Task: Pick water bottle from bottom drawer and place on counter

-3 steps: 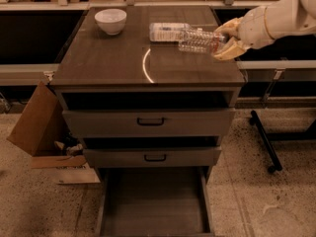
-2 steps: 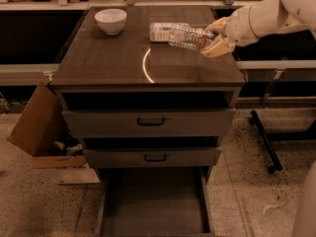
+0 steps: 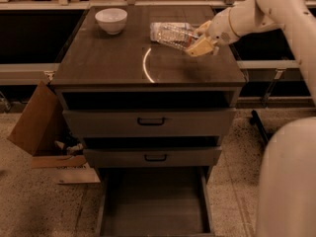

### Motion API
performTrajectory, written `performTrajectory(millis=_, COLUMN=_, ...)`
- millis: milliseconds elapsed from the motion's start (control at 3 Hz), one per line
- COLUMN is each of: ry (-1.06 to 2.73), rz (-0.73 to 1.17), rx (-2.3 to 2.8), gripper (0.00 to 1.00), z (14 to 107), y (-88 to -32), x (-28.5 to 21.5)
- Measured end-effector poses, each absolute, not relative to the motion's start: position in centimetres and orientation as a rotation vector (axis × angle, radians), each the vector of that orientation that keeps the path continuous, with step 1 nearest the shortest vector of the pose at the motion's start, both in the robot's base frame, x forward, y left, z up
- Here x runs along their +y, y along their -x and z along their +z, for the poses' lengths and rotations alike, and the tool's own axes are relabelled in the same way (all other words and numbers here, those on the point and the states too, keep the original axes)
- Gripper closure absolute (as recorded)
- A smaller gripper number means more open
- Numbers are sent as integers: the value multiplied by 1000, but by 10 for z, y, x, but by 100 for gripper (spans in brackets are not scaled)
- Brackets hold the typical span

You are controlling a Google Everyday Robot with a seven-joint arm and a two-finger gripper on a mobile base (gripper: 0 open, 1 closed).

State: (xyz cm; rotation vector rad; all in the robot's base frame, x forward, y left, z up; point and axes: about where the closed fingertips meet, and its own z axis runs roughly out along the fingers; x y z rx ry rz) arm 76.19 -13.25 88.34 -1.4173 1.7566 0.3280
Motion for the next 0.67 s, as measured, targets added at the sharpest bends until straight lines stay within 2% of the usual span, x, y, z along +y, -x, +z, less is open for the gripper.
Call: performTrajectory(millis=667, ry=1376, rz=433, rx=1827, gripper=11, z=869, y=-774, x=-118)
